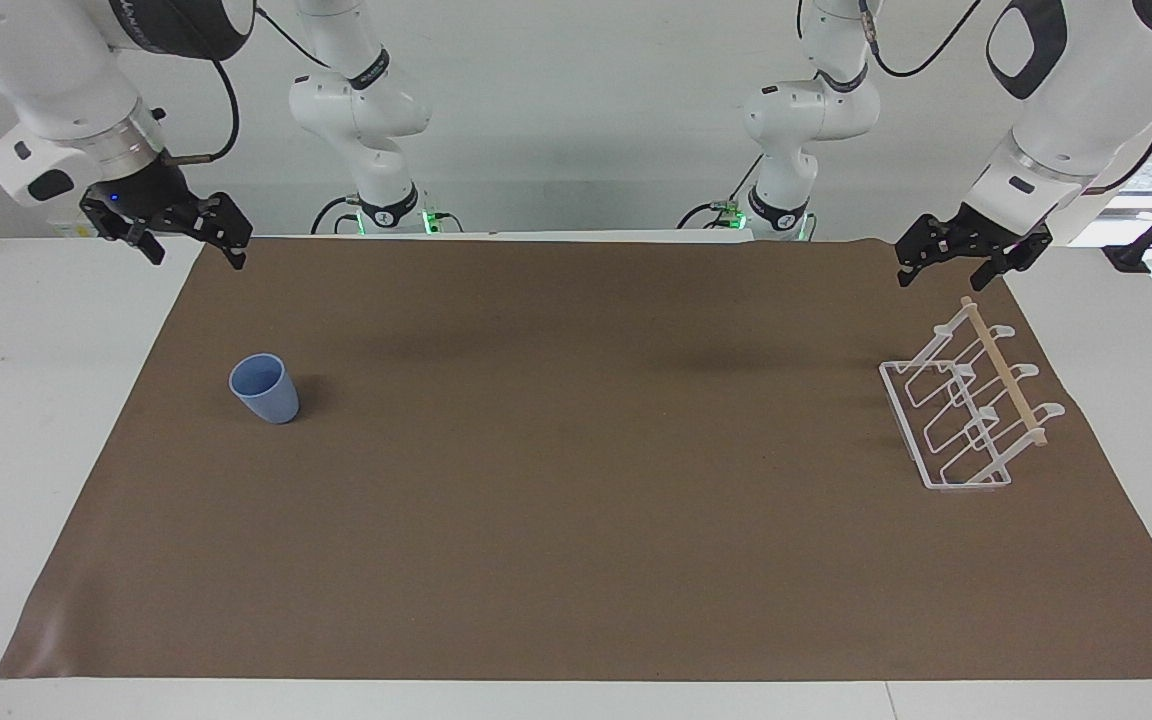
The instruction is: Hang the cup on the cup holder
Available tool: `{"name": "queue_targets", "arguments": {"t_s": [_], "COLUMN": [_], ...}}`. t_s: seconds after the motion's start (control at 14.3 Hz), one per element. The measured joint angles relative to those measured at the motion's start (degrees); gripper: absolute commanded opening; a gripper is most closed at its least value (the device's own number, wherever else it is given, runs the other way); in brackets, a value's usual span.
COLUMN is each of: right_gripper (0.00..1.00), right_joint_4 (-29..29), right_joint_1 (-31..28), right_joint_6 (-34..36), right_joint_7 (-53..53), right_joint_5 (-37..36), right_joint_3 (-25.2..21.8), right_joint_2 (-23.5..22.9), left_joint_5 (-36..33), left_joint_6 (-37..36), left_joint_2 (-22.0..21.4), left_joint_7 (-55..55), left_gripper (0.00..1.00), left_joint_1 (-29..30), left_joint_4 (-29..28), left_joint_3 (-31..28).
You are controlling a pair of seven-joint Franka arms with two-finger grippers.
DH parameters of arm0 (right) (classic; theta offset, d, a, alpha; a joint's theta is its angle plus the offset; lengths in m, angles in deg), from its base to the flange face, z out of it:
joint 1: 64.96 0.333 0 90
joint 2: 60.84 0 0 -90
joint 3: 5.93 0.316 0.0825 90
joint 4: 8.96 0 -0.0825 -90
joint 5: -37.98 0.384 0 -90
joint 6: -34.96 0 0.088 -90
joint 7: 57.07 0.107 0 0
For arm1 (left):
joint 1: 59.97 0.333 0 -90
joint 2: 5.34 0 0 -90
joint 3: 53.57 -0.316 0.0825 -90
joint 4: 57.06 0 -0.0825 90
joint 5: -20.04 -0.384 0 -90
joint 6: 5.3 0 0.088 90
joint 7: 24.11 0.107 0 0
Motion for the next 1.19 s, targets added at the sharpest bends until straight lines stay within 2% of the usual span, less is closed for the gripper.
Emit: {"name": "queue_targets", "arguments": {"t_s": [0.56, 0.77, 0.98, 1.19], "right_gripper": [1.0, 1.0, 1.0, 1.0], "right_joint_4": [0.2, -1.1, -7.6, -19.2], "right_joint_1": [0.0, -0.2, -2.1, -4.1], "right_joint_6": [0.1, -0.6, -7.4, -20.2], "right_joint_7": [-0.2, -5.2, -9.0, -13.3], "right_joint_5": [0.0, 0.0, 0.0, 0.1], "right_joint_3": [0.0, 0.0, -0.2, -0.4], "right_joint_2": [1.4, 2.1, 2.1, 1.6], "left_joint_5": [0.0, 0.0, 0.0, 0.0], "left_joint_6": [0.0, 0.0, 0.0, 0.0], "left_joint_2": [0.0, 0.0, 0.0, 0.0], "left_joint_7": [0.0, 0.0, 0.0, 0.0], "left_gripper": [1.0, 1.0, 1.0, 1.0], "left_joint_1": [0.0, 0.0, 0.0, 0.0], "left_joint_4": [0.0, 0.0, 0.0, -0.1], "left_joint_3": [0.0, 0.0, 0.0, 0.0]}}
